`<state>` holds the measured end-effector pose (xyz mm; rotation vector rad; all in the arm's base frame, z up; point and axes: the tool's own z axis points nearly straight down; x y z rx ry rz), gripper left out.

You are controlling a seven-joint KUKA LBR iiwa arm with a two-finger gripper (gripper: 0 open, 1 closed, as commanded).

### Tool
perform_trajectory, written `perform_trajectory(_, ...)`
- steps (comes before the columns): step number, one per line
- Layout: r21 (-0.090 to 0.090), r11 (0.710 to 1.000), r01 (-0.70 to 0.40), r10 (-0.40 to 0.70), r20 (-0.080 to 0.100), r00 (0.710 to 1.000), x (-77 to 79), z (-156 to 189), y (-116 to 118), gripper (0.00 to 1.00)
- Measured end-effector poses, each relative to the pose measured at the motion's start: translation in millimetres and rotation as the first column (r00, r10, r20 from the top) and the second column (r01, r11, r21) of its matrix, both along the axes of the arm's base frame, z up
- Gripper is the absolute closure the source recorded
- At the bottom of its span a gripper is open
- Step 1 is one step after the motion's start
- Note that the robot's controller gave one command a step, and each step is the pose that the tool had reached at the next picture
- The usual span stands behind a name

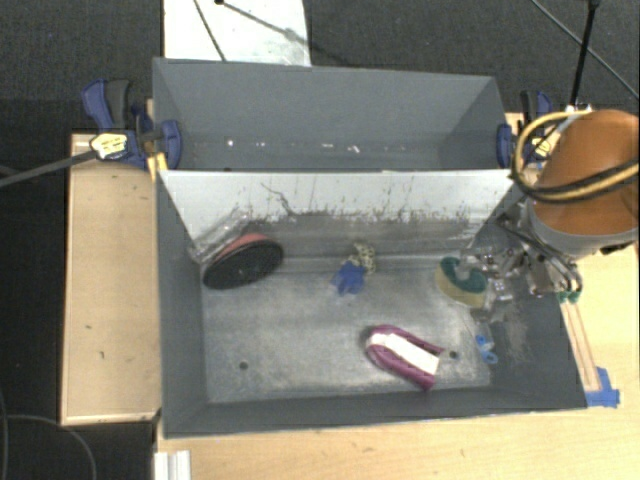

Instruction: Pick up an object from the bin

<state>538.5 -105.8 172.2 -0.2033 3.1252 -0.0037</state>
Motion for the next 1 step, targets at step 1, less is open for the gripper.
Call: perform_trajectory(1, -0.001, 0.999, -0.036, 0.036, -0.001, 0.999, 8.2, 47.9, -8.5, 1.00)
